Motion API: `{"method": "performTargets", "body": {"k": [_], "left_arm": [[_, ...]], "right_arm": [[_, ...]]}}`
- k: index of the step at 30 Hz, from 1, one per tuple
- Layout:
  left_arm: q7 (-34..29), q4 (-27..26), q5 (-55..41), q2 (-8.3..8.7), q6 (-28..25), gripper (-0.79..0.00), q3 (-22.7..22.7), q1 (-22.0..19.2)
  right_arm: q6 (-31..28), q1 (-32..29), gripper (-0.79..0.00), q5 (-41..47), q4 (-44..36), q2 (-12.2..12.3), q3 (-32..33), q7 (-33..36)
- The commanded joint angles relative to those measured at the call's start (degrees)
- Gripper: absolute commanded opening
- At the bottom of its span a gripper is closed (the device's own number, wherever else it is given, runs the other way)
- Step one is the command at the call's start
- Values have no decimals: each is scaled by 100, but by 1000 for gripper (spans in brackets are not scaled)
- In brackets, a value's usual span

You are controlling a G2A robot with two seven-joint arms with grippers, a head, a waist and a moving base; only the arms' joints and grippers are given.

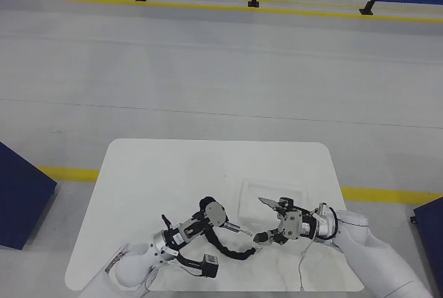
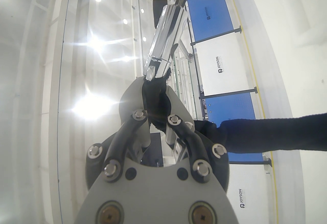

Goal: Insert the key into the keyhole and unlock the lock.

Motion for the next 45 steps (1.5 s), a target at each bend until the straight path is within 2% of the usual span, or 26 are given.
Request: {"method": "performTargets", "body": {"k": [1, 6, 14, 17, 22, 26, 36, 40, 45], "left_arm": [[-23, -4, 0, 4, -37, -785, 4, 5], [-28, -6, 0, 10, -147, -785, 17, 4], [-39, -7, 0, 12, -169, -785, 23, 21], [-43, 12, 0, 6, -171, -785, 28, 27], [-86, 64, -13, -15, -216, -785, 26, 26], [-297, 31, -40, -4, -296, -785, -196, 6], [-179, -435, -260, 137, -698, -785, -1224, 25], [-77, -613, -328, 165, -897, -785, -1542, -139], [74, -856, -171, 169, -1245, -785, -1700, -495]], "right_arm": [[-457, -134, 0, -192, -54, 27, 149, 111], [-1482, -461, 0, -698, -208, 88, 529, 124], [-3617, -966, 0, -1498, -352, 111, 1091, -3], [-4187, -1081, 0, -1790, -386, 103, 1185, 50], [-4257, -1132, 0, -1813, -369, 95, 1192, 64], [-4257, -1132, 0, -1813, -369, 95, 1192, 64], [-4257, -1132, 0, -1813, -369, 95, 1192, 64], [-4257, -1132, 0, -1813, -369, 95, 1192, 64], [-4257, -1132, 0, -1813, -369, 95, 1192, 64]]}}
